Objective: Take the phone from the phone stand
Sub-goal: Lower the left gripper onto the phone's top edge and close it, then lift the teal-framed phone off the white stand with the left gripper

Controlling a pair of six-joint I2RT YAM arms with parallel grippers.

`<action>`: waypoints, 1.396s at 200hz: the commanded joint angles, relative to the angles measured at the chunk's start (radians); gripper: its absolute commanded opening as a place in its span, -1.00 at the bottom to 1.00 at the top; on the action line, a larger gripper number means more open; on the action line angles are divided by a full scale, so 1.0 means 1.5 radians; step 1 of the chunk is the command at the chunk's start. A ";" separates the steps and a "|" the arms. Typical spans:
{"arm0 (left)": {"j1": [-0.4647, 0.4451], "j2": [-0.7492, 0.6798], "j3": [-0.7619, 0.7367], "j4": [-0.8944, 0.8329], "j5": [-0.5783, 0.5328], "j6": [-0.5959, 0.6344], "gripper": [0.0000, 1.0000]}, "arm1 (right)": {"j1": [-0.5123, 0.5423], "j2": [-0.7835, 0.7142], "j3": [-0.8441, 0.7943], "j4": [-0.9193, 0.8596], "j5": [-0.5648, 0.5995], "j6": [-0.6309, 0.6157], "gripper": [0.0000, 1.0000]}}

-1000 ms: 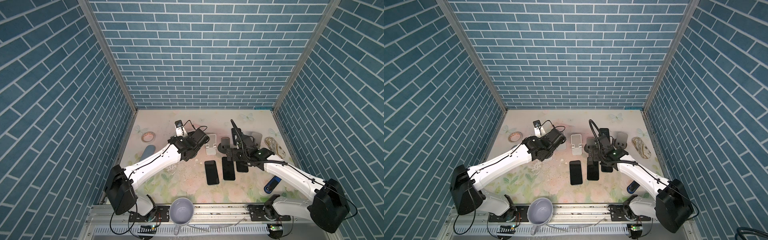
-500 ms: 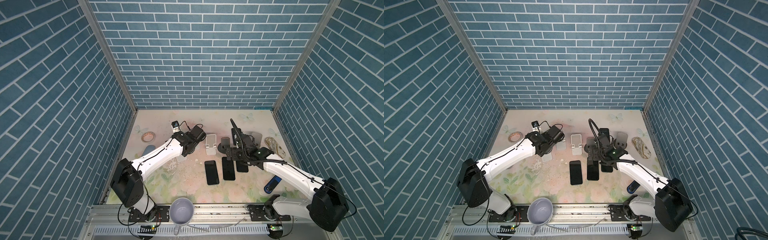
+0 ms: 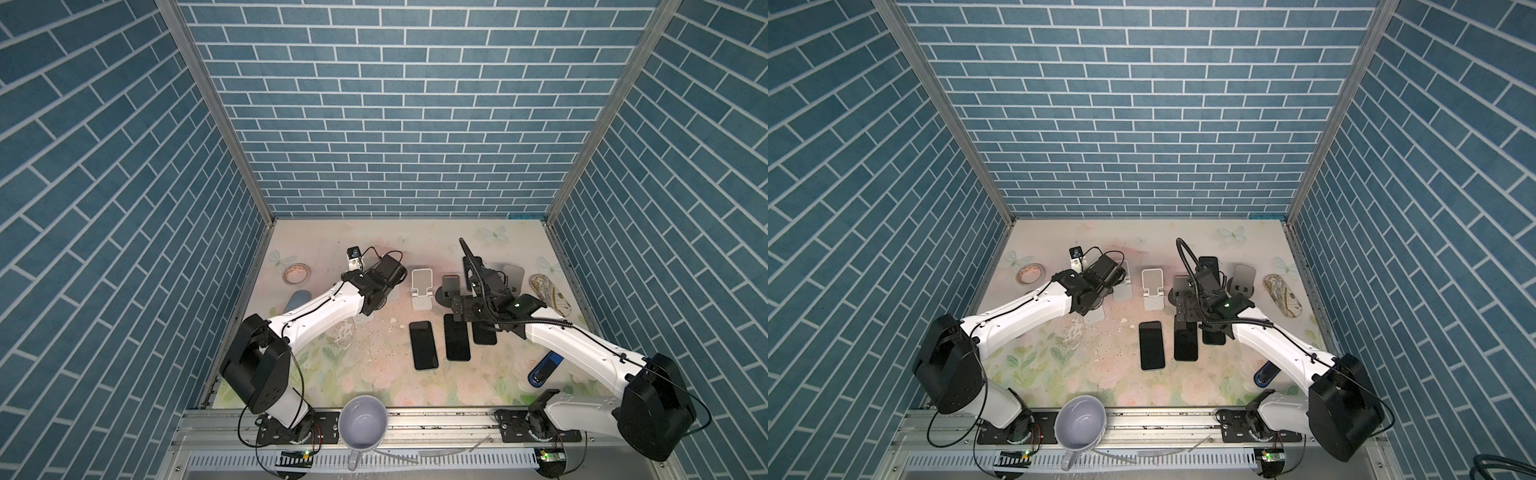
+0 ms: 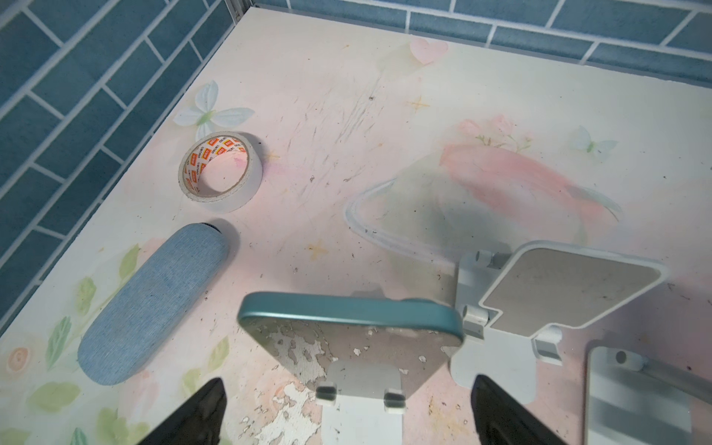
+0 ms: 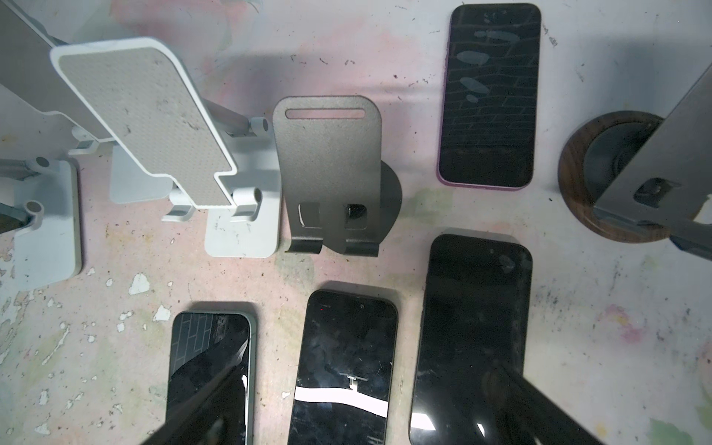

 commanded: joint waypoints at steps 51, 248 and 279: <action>0.020 0.003 -0.069 0.121 -0.023 0.094 0.95 | -0.002 0.029 0.044 -0.010 0.000 -0.010 0.98; 0.047 0.015 -0.196 0.380 -0.028 0.201 0.51 | -0.002 0.065 0.070 -0.023 -0.009 0.013 0.98; 0.050 0.014 -0.211 0.406 -0.024 0.211 0.26 | -0.002 0.067 0.076 -0.030 -0.009 0.015 0.98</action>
